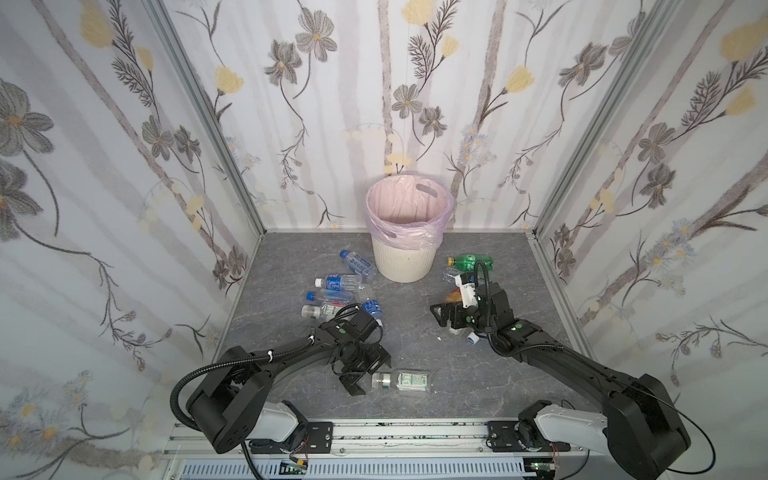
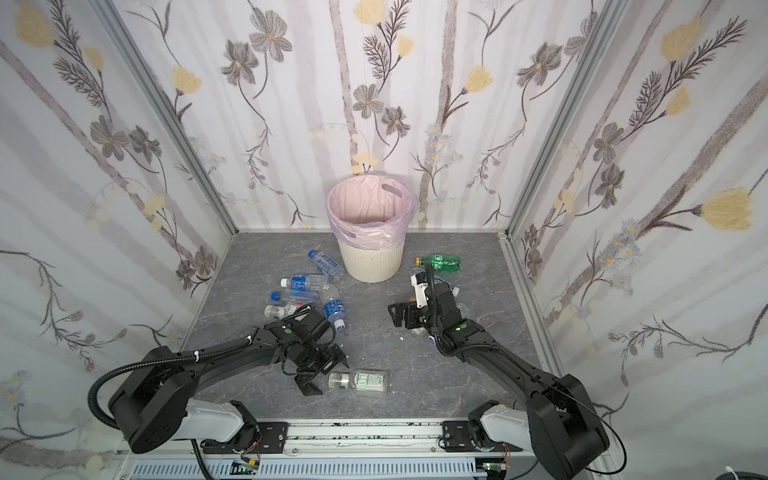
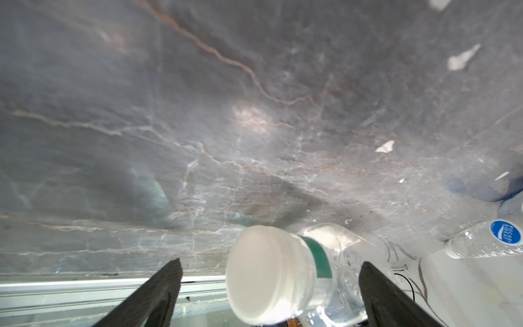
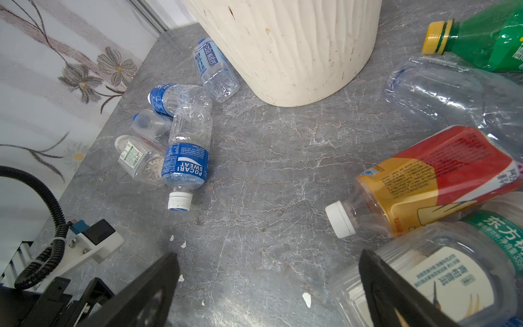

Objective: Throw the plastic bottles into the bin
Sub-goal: 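Lower the left gripper and close it on the green-capped bottle's cap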

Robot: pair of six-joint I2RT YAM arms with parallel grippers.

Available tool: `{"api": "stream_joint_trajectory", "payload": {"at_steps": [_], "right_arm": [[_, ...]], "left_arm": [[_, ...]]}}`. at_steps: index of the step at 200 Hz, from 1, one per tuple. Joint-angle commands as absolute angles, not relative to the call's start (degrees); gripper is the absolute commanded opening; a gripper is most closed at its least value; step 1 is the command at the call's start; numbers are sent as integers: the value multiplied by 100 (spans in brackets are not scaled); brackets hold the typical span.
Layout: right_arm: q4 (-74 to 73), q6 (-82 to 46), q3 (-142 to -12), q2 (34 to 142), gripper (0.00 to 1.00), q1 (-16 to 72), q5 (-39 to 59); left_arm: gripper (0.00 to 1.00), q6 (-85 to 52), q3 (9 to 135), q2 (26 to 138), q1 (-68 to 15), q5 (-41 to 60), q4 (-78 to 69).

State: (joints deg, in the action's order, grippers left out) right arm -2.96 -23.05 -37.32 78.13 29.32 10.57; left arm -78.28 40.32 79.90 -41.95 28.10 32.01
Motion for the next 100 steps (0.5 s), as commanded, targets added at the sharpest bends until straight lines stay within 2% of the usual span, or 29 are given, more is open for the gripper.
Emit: {"api": "stream_joint_trajectory", "payload": {"at_steps": [1, 100], "right_arm": [[-517, -2258, -3713, 7766, 100, 2929, 1091], [-516, -2250, -3718, 7735, 100, 2900, 1122]], "left_arm": [[100, -8077, 4100, 8050, -4214, 2823, 3078], [100, -8494, 4227, 8217, -4454, 2830, 2846]]}}
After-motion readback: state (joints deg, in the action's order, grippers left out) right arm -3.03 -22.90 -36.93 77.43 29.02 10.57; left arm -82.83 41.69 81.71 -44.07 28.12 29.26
